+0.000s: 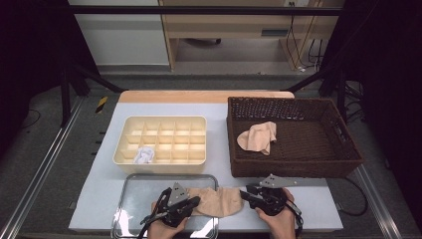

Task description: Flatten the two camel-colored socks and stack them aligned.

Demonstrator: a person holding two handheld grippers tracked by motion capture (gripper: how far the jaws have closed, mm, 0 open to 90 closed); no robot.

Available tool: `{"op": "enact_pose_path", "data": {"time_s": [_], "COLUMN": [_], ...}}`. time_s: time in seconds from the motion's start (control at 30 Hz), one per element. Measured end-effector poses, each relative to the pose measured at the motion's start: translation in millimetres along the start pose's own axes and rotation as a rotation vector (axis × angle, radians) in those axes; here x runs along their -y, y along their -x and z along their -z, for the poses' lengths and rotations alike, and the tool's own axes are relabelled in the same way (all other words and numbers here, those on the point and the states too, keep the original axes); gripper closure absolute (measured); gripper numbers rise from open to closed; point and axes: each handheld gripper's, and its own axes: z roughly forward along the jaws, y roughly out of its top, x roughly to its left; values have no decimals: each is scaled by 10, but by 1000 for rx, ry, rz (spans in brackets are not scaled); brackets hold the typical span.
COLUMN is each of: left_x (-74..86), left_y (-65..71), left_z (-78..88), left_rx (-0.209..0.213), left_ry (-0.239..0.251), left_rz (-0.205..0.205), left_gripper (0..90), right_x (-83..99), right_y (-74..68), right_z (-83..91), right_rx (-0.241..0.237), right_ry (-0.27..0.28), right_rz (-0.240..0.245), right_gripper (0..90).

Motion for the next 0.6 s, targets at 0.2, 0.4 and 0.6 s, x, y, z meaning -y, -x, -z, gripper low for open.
{"op": "enact_pose_path", "data": {"time_s": [0.2, 0.4, 0.6], "left_x": [15, 10, 13], "left_y": [5, 0, 38], "left_z": [-16, -15, -44], "left_rx": [-4, -6, -2], "left_ry": [3, 20, 9], "left_rz": [2, 13, 5], "left_gripper": [886, 886, 884], "right_x": [6, -33, 15], "right_y": [-92, -49, 43], "right_z": [-98, 22, 134], "right_rx": [2, 12, 65], "right_ry": [-59, -60, -69], "right_rz": [67, 50, 24], "right_gripper": [833, 899, 886]}}
